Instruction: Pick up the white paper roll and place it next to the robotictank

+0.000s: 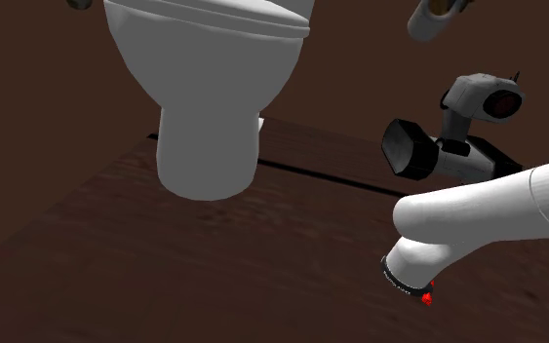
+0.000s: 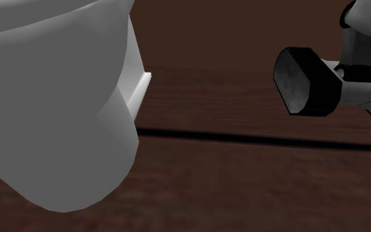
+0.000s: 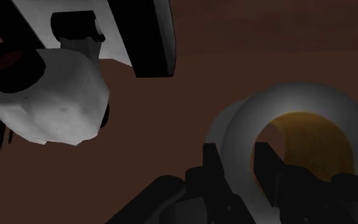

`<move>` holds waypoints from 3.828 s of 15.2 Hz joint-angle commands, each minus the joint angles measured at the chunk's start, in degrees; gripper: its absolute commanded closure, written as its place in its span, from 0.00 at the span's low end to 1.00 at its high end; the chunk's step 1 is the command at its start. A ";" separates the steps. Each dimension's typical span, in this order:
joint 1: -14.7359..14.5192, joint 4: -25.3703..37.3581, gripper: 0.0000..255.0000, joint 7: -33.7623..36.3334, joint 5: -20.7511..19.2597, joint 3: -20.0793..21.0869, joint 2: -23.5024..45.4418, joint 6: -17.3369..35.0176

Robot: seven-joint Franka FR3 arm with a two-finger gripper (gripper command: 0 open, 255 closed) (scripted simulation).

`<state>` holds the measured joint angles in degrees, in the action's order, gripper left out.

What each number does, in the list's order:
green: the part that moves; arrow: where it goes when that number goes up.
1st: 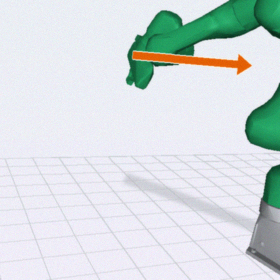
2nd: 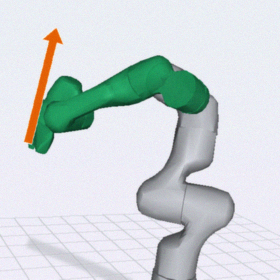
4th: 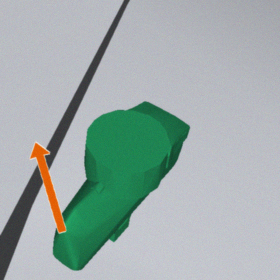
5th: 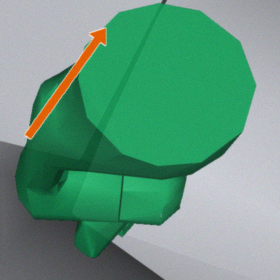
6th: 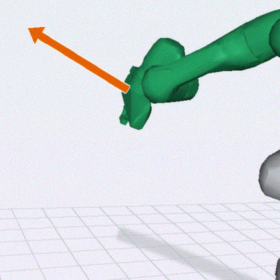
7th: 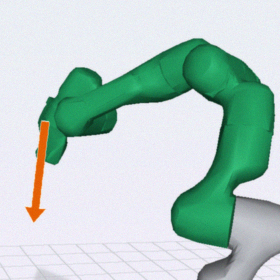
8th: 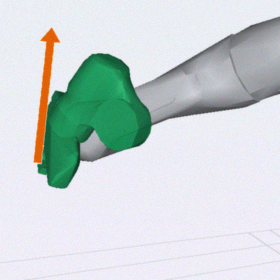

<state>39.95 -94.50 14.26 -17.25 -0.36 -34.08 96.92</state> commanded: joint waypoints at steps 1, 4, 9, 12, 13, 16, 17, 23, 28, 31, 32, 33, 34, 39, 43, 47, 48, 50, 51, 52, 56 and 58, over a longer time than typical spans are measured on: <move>0.01 -1.46 1.00 -2.66 0.07 -2.59 -1.91 0.39; 0.03 -2.69 1.00 -6.30 -0.04 -6.08 -4.20 0.41; 0.01 -3.33 1.00 -12.47 -0.50 -11.95 -7.01 0.11; -0.11 -2.87 1.00 -16.24 -0.85 -15.57 -8.08 -0.24; -0.19 -2.58 1.00 -17.50 -0.98 -16.80 -8.34 -0.38; -0.51 -1.29 1.00 -21.35 -1.31 -20.57 -8.81 -0.86; -0.67 -0.72 1.00 -22.63 -1.41 -21.87 -8.87 -1.04; -2.35 4.27 1.00 -30.51 -1.73 -30.12 -8.15 -2.42; -1.03 -2.72 1.00 -29.74 -2.83 -29.65 -11.67 1.01; -0.29 -6.62 1.00 -29.36 -3.44 -29.56 -13.59 2.96; -0.05 -7.87 1.00 -29.24 -3.64 -29.55 -14.20 3.60; 0.19 -9.11 1.00 -29.13 -3.84 -29.56 -14.80 4.23; 0.42 -10.33 1.00 -29.02 -4.04 -29.58 -15.39 4.86; 1.53 -16.16 1.00 -28.55 -5.05 -29.82 -18.16 7.91; 2.39 -20.57 1.00 -28.24 -5.87 -30.18 -20.20 10.28; 3.23 -24.76 1.00 -27.98 -6.73 -30.68 -22.08 12.60; 3.44 -25.78 1.00 -27.92 -6.95 -30.82 -22.53 13.17; 3.86 -27.79 1.00 -27.81 -7.40 -31.13 -23.39 14.32; 4.07 -28.78 1.00 -27.76 -7.62 -31.30 -23.81 14.89; 4.28 -29.76 1.00 -27.72 -7.85 -31.48 -24.23 15.46; 5.12 -33.57 1.00 -27.55 -8.81 -32.25 -25.78 17.72; 5.54 -35.41 1.00 -27.49 -9.31 -32.68 -26.50 18.86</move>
<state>45.26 -129.07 -13.26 -26.34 -32.89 -60.18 115.26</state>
